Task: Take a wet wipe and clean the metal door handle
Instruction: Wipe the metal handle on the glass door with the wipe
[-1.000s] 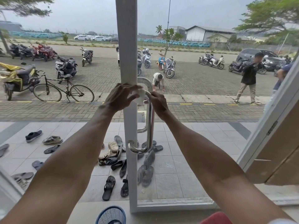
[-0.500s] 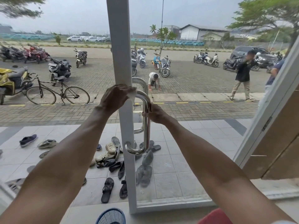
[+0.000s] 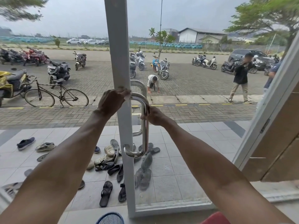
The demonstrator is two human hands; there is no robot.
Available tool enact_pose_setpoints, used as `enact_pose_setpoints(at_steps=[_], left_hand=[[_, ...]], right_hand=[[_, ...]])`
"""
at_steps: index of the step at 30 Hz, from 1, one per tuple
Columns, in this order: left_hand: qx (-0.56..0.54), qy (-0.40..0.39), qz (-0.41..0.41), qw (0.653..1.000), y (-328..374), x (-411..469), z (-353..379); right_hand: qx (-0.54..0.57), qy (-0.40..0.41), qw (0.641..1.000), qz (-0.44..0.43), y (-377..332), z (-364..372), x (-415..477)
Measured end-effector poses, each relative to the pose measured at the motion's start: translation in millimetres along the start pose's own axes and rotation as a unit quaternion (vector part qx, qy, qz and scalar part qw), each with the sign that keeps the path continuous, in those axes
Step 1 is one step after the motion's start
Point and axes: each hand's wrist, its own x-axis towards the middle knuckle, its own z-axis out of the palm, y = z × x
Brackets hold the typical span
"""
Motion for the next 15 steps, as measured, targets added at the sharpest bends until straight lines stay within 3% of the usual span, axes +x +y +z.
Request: enact_pose_setpoints(at_steps=[2, 7, 11, 13, 15], left_hand=[[0.008, 0.02, -0.012, 1.0, 3, -2, 1], [0.001, 0.004, -0.199, 0.98, 16, 7, 11], [-0.076, 0.043, -0.279, 0.956, 23, 13, 20], [-0.14, 0.089, -0.334, 0.928, 25, 15, 21], [-0.2, 0.107, -0.441, 0.868, 25, 20, 22]], right_hand=[[0.004, -0.001, 1.0, 0.001, 0, 0, -1], [-0.004, 0.006, 1.0, -0.006, -1, -1, -3], [-0.006, 0.001, 1.0, -0.003, -1, -1, -2], [-0.006, -0.007, 1.0, -0.004, 1, -1, 0], [-0.004, -0.01, 1.0, -0.003, 1, -2, 0]])
